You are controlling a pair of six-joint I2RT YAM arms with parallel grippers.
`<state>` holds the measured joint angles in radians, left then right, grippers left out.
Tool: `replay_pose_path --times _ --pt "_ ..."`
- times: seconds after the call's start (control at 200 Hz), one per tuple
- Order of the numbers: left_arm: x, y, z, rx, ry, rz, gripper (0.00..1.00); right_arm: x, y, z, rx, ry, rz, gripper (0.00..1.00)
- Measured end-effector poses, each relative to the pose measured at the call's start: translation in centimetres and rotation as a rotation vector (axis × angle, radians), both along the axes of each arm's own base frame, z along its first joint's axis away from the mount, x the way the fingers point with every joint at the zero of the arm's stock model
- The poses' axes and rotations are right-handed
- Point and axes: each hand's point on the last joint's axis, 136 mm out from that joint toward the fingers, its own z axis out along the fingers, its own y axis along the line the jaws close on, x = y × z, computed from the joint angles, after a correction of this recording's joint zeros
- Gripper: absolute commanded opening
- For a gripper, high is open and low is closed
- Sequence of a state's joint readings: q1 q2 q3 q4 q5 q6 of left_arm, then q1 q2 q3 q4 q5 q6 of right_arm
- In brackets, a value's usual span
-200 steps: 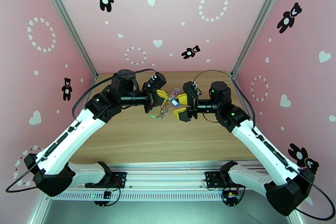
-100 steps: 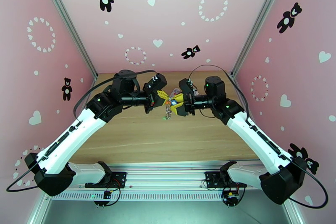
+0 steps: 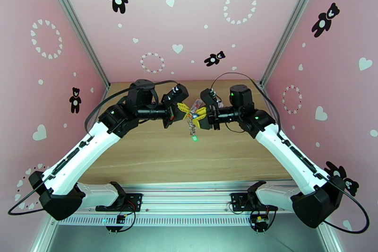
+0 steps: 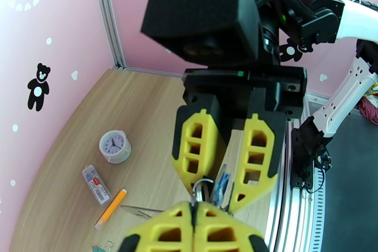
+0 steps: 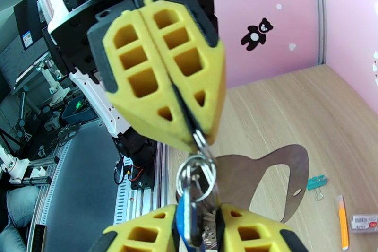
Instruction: Remove the keys from the keyring
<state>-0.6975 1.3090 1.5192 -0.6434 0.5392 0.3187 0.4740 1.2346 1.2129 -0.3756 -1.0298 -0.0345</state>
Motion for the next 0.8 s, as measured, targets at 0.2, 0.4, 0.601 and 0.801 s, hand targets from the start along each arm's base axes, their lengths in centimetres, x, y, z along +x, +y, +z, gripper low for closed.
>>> replay_pose_path --times 0.2,0.4,0.601,0.801 --pt "0.0 0.0 -0.4 0.005 0.007 0.000 0.00 0.5 -0.2 -0.2 -0.022 -0.013 -0.031 0.19" --pt "0.0 0.0 -0.7 0.011 0.013 0.001 0.00 0.6 -0.2 -0.1 -0.024 -0.009 -0.043 0.15" --pt "0.3 0.1 -0.9 0.019 0.009 0.015 0.00 0.7 -0.3 -0.2 -0.030 -0.005 -0.054 0.07" --pt "0.8 0.2 -2.3 0.050 0.007 0.041 0.00 0.8 -0.9 0.2 -0.063 -0.013 -0.105 0.00"
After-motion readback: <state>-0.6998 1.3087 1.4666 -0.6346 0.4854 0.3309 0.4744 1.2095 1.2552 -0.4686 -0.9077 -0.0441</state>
